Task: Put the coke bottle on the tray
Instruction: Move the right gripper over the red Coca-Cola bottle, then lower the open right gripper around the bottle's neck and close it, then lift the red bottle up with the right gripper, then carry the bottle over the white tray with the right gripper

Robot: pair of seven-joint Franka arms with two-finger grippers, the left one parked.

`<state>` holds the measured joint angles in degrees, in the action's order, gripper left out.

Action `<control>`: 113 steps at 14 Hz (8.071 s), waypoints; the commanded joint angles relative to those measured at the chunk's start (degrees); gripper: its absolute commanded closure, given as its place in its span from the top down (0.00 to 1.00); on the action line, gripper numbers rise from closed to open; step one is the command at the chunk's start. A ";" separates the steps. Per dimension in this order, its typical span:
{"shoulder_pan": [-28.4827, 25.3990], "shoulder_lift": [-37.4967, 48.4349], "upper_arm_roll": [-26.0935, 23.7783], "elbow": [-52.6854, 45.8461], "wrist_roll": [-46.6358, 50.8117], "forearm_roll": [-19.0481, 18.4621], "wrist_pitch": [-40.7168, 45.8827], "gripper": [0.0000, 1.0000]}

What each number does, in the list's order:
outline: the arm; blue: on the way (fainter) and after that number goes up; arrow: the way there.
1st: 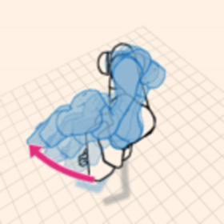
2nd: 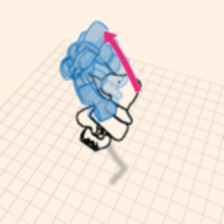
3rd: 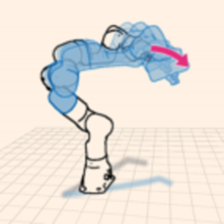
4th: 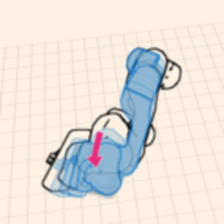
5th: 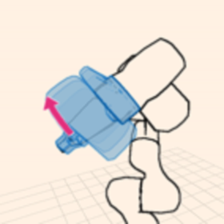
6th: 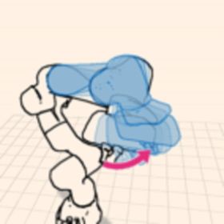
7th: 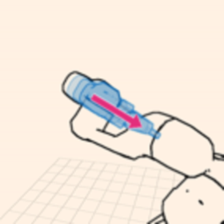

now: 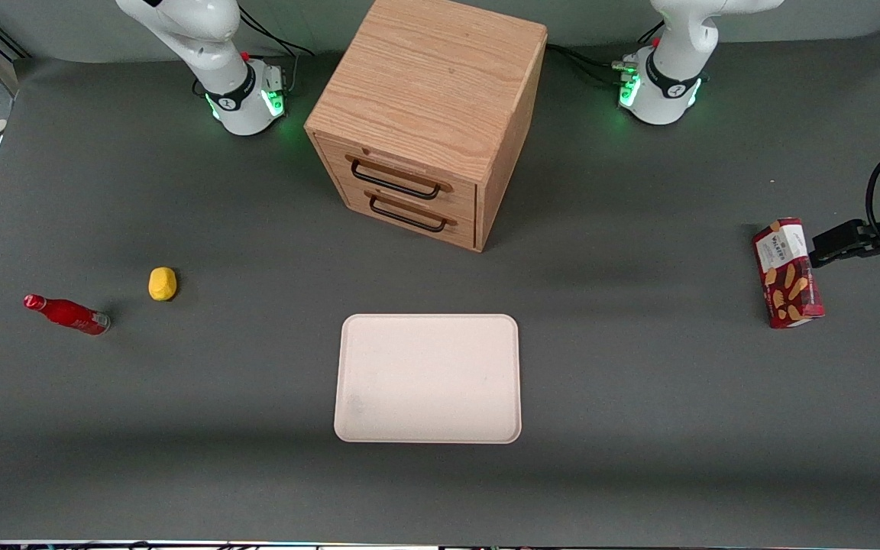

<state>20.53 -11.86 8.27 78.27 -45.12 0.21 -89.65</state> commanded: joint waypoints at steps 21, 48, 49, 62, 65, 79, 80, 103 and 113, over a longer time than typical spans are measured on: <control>-6.55 2.38 7.38 33.17 -4.18 7.96 -34.97 0.99; -7.43 -5.45 6.94 35.63 -9.10 14.02 -46.50 0.88; -7.43 -5.36 6.85 35.55 -9.10 13.94 -46.50 0.84; -7.69 -4.93 6.76 35.11 -12.71 13.41 -46.14 0.00; -7.78 -4.49 6.85 32.40 -12.44 13.32 -43.44 0.00; -11.82 7.47 11.59 7.97 -11.30 3.22 -6.27 0.00; -12.26 8.08 11.68 6.12 -11.30 2.69 -4.15 0.00; -53.81 1.24 11.16 -8.56 47.63 2.86 7.65 0.00; -62.01 -12.56 10.63 -19.47 66.49 6.20 4.05 0.00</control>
<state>-41.79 -22.01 18.27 61.83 20.07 5.09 -85.44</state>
